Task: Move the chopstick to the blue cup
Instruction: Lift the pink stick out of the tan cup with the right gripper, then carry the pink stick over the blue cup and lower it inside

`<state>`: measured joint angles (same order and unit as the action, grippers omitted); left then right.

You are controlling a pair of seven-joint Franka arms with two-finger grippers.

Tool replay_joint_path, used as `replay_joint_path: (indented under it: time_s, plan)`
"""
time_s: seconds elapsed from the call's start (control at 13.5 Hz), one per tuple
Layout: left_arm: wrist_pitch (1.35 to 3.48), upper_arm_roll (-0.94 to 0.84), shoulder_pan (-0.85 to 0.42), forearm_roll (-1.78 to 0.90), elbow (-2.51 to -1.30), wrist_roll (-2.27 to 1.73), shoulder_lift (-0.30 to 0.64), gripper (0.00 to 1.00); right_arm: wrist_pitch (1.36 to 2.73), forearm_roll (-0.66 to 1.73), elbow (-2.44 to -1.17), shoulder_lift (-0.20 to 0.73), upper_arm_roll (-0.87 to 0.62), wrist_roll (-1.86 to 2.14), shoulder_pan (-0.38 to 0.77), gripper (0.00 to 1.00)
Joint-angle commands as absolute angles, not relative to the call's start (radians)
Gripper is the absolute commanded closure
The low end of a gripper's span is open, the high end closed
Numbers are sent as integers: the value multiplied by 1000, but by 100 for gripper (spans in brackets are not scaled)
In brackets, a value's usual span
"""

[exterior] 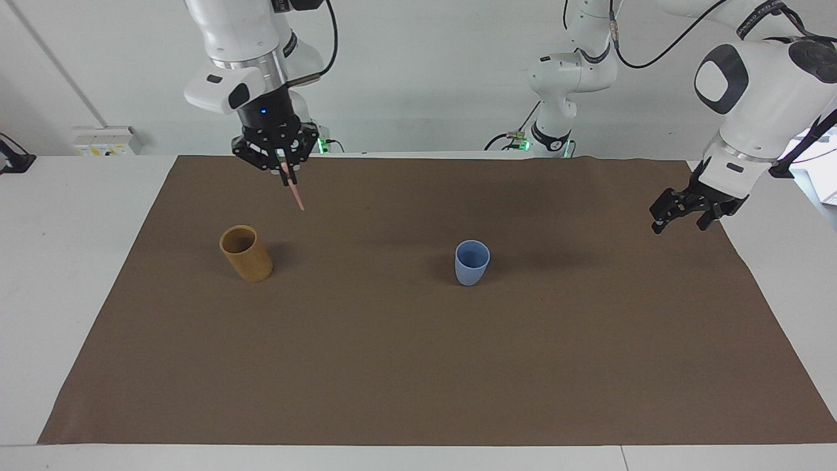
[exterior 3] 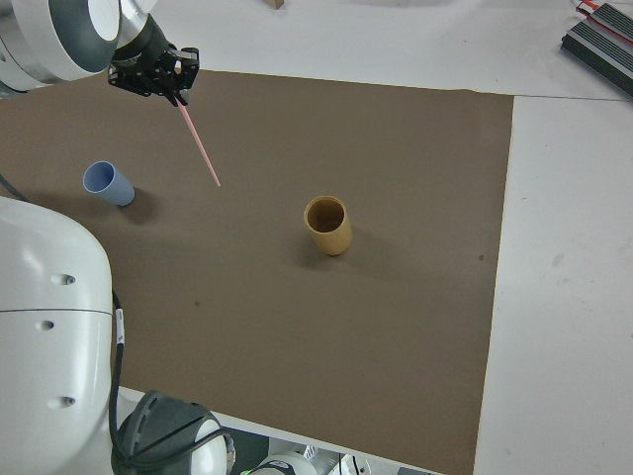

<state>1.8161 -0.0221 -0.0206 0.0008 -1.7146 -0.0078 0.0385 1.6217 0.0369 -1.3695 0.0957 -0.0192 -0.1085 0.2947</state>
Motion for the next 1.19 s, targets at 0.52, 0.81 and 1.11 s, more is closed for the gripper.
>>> replay_joint_path:
  time_s: [0.52,0.81,1.11]
  plan:
    - [1796,-20,-25,18,-1698,-9,44,1,1892,66,-1232,337,-21,-745,546,100]
    - [1796,-20,-25,18,-1698,-9,44,1,2009,57,-1262,337,-21,-804,560,100]
    - [1798,-20,-25,18,-1698,-9,44,1,2036,43,-1333,330,-21,-798,577,100]
